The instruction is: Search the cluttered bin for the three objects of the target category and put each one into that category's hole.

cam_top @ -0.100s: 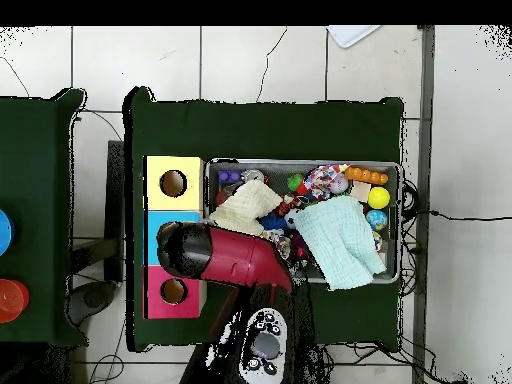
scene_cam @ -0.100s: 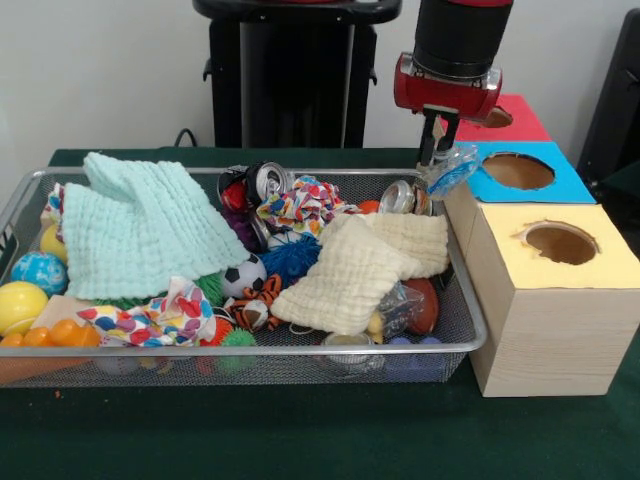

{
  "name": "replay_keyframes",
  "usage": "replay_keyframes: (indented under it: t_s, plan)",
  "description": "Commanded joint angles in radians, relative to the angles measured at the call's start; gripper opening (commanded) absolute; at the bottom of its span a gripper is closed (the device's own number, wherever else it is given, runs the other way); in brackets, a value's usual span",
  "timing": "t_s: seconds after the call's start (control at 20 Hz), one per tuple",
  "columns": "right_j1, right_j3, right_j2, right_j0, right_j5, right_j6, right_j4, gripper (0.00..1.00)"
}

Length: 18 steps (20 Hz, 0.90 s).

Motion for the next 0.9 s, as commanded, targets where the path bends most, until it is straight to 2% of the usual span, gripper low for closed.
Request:
replay_keyframes:
  t_s: [0.05,0.4,0.9]
  plan:
    - [0.058,-0.077,0.04,0.074,0.15,0.337,0.083,0.0]
    - [0.025,-0.077,0.022,0.097,0.215,0.345,0.076,0.0]
    - [0.015,-0.062,0.017,0.09,0.186,0.32,0.065,0.0]
